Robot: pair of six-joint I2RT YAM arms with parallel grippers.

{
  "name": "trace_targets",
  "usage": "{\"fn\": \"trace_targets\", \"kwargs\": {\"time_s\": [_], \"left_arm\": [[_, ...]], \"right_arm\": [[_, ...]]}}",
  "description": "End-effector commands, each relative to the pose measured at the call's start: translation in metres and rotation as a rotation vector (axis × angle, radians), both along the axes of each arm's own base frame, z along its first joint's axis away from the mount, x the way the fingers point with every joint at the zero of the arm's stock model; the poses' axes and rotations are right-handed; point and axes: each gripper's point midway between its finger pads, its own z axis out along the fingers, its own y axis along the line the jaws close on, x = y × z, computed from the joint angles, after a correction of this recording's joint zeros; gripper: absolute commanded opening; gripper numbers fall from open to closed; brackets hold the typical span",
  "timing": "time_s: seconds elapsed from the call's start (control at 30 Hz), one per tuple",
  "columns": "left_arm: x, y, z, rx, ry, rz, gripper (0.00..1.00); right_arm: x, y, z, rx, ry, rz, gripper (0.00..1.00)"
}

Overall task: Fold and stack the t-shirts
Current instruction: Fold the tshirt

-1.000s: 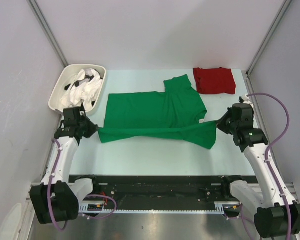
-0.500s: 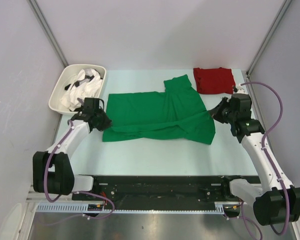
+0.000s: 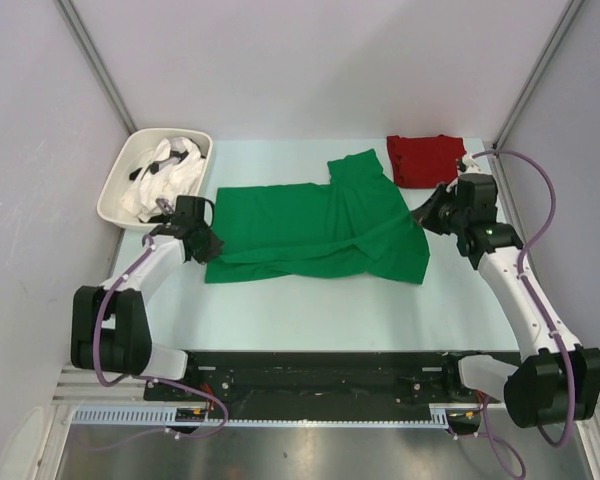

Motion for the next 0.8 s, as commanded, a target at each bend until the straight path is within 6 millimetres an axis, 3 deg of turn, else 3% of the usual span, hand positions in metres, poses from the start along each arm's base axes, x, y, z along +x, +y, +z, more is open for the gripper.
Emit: {"fn": "trace_targets", "kwargs": {"time_s": [0.0, 0.27, 0.4, 0.6, 0.77], "left_arm": [[0.01, 0.01, -0.006, 0.028, -0.001, 0.084, 0.0], [0.016, 0.021, -0.02, 0.049, 0.038, 0.17, 0.0], [0.018, 0.036, -0.022, 0.059, 0.041, 0.227, 0.0], [0.022, 0.053, -0.02, 0.076, 0.034, 0.291, 0.0], [0.032, 0.054, -0.013, 0.071, 0.009, 0.291, 0.0]], "right_arm": [[0.023, 0.017, 0.033, -0.002, -0.107, 0.074, 0.0], [0.053, 0.052, 0.03, 0.005, -0.09, 0.188, 0.0], [0.067, 0.068, 0.029, 0.009, -0.084, 0.232, 0.0], [0.091, 0.087, 0.016, 0.007, -0.06, 0.276, 0.0], [0.109, 0.102, 0.006, -0.004, -0.037, 0.309, 0.0]]}}
